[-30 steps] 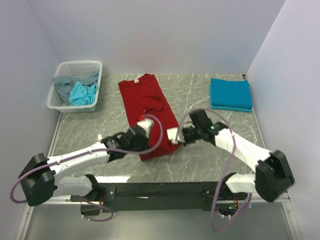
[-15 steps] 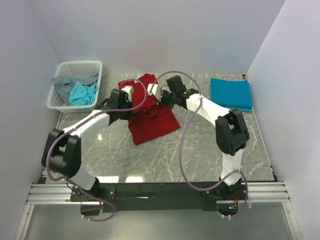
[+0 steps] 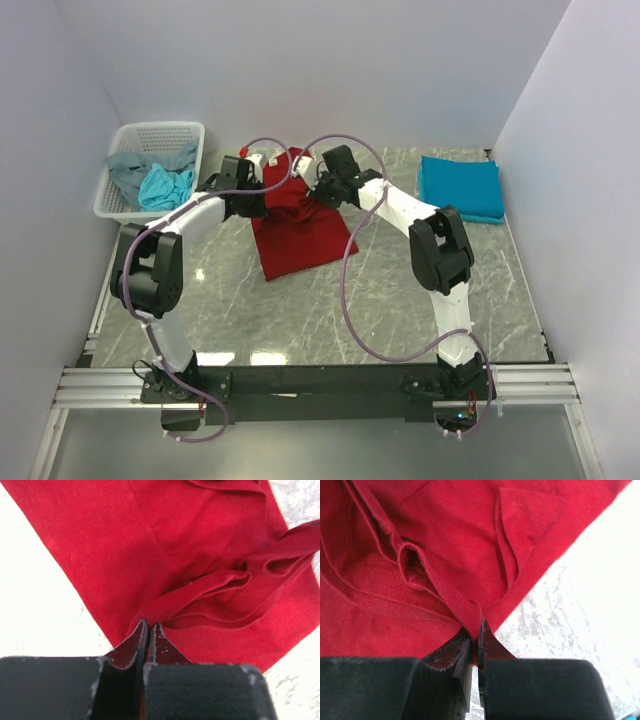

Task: Fold and stack the t-shirts
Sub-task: Fold the tshirt

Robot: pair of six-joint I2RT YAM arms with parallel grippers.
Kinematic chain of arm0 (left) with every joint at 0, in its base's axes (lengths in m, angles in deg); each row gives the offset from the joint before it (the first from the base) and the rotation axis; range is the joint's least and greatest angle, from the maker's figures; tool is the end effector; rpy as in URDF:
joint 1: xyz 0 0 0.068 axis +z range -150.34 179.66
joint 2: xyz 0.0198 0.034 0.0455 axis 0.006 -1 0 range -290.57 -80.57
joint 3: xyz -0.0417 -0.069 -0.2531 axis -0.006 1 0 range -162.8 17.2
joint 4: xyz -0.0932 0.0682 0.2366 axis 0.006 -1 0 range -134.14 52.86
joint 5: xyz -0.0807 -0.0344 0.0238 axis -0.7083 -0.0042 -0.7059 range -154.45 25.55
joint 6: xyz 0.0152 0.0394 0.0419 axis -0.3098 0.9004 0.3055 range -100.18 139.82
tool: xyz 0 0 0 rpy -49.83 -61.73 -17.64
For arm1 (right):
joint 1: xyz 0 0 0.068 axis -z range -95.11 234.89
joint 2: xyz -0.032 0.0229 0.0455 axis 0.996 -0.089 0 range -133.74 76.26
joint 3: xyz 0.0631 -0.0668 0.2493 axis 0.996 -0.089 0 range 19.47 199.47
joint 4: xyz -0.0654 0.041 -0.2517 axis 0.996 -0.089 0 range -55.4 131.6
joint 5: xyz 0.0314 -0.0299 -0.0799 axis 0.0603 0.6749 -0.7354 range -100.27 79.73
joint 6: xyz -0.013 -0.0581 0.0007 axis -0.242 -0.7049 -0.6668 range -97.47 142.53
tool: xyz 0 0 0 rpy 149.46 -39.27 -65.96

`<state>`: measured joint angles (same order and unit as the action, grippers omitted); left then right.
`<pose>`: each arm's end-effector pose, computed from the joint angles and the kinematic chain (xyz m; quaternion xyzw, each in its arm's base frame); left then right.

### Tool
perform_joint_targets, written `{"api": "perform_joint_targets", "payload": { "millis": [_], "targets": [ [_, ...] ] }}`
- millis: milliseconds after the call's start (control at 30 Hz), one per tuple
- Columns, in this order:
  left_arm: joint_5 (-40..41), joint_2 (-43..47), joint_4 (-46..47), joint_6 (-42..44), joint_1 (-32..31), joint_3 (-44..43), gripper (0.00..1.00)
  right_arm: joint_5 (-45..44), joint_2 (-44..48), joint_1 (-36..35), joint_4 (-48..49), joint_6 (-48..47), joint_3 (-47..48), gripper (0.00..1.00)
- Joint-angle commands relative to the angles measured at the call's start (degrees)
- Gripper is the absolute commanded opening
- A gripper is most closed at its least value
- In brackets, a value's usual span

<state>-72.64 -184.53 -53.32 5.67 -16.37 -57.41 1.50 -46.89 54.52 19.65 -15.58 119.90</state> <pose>0.3910 -0.1188 0.2101 0.0422 0.9227 -0.1621 0.3472 0.4219 0.2576 0.2062 -0.5492 0.7366 0.0685 0.3887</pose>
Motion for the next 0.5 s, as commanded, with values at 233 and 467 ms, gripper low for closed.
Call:
{"api": "perform_joint_targets", "payload": {
  "millis": [233, 467],
  "targets": [
    [2.6, -3.5, -1.9, 0.5, 1.5, -5.5, 0.15, -8.1, -2.0, 0.9, 5.5, 8.2, 5.0, 0.19],
    [18.6, -0.7, -3.1, 0.3, 2.4, -13.0, 0.82, -24.7, -3.9, 0.8, 14.1, 22.8, 10.2, 0.71]
  ]
}}
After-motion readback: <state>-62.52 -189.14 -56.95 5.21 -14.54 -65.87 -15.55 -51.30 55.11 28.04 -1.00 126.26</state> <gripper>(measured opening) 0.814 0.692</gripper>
